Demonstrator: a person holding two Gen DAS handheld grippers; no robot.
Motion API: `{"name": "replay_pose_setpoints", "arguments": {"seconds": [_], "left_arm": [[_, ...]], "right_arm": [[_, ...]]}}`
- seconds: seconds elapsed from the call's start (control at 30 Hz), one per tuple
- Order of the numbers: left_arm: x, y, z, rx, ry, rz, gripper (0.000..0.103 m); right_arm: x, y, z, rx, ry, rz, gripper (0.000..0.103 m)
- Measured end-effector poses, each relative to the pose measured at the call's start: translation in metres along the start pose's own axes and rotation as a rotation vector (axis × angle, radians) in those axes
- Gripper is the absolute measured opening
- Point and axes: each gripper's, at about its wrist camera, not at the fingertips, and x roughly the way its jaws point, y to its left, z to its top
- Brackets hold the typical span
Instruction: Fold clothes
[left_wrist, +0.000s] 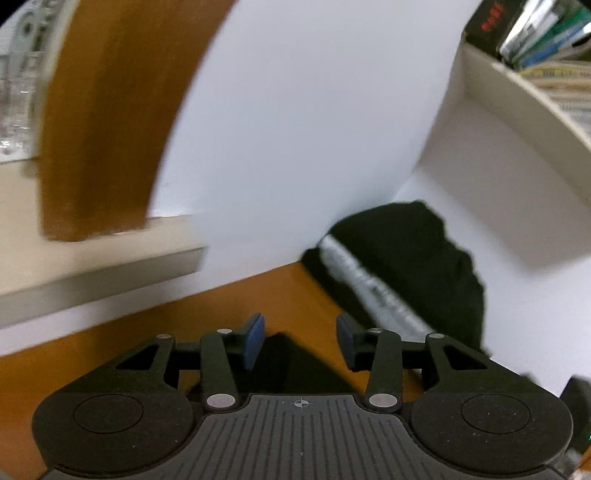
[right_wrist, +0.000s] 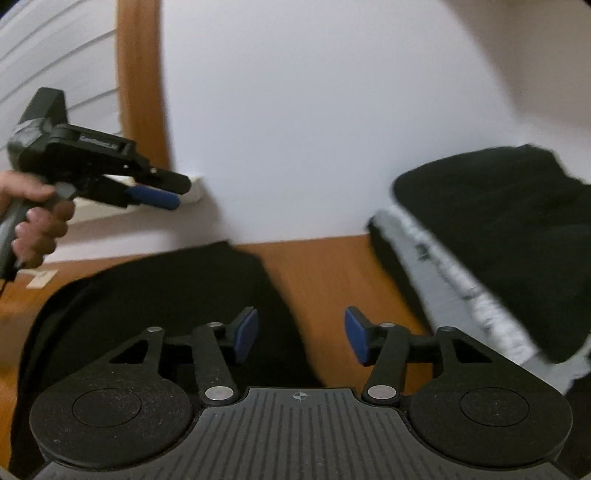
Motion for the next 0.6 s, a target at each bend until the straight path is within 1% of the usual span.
{"name": "replay_pose_setpoints", "arguments": {"seconds": [0.03, 0.13, 0.2, 0.27, 0.3, 0.37, 0.47, 0.53, 0.6], "left_arm": [[-0.005, 0.006, -0.002, 0.010, -0.001, 0.009, 0.064], [-0.029, 0.024, -0.015, 0.066, 0.001, 0.032, 0.064], [-0.044, 0.035, -0.025, 0.084, 0.009, 0.048, 0.066], [-0.058, 0.044, -0.035, 0.097, 0.019, 0.046, 0.066], [-0.066, 0.049, -0.041, 0.097, 0.014, 0.042, 0.068], [-0.080, 0.058, -0.053, 0.097, 0.006, 0.035, 0.068], [-0.094, 0.070, -0.069, 0.105, -0.001, 0.030, 0.068], [-0.100, 0.079, -0.078, 0.092, -0.007, 0.021, 0.068], [-0.103, 0.084, -0.084, 0.088, -0.019, 0.012, 0.068]], "right_arm": [[0.001, 0.006, -0.004, -0.006, -0.002, 0.023, 0.057], [-0.001, 0.036, -0.016, -0.056, -0.022, 0.086, 0.063], [0.002, 0.051, -0.022, -0.088, -0.027, 0.121, 0.074], [0.002, 0.063, -0.031, -0.113, -0.019, 0.124, 0.075], [0.002, 0.066, -0.037, -0.120, -0.019, 0.115, 0.075], [0.000, 0.069, -0.046, -0.116, -0.029, 0.094, 0.075], [0.003, 0.057, -0.051, -0.094, -0.018, 0.063, 0.074], [0.002, 0.055, -0.054, -0.127, -0.015, 0.004, 0.074], [-0.003, 0.054, -0.054, -0.105, -0.015, -0.032, 0.074]]}}
